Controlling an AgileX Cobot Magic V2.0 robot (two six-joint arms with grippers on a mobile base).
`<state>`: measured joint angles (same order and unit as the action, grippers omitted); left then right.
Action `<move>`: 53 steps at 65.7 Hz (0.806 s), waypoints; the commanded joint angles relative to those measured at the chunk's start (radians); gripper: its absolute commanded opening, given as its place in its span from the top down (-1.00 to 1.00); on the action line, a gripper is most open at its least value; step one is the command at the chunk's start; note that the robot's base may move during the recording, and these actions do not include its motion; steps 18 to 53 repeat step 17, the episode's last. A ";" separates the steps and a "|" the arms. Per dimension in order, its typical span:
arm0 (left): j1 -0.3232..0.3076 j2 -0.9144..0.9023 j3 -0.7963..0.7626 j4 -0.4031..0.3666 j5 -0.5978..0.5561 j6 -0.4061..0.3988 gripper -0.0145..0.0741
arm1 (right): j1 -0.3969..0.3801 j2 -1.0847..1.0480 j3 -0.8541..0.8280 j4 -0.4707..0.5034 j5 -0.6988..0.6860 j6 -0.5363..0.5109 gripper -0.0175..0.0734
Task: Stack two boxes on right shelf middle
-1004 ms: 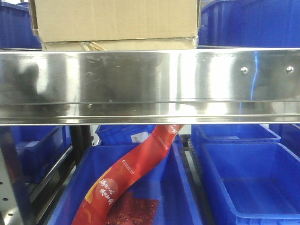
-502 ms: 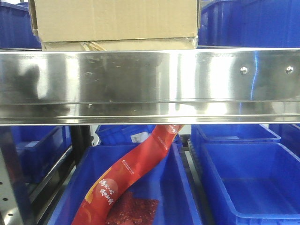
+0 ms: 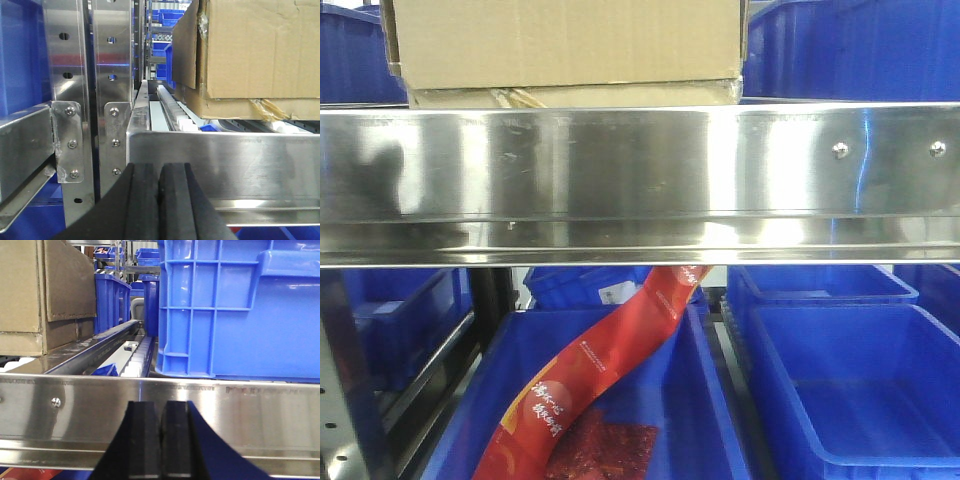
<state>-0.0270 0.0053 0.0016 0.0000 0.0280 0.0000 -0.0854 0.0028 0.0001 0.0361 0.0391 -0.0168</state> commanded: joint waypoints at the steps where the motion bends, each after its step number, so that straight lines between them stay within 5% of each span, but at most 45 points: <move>1: 0.005 -0.005 -0.002 0.005 -0.006 -0.010 0.92 | -0.001 -0.003 0.000 0.006 -0.025 0.000 0.97; 53: 0.005 -0.005 -0.002 0.005 -0.006 -0.010 0.92 | -0.001 -0.003 0.000 0.006 -0.025 0.000 0.97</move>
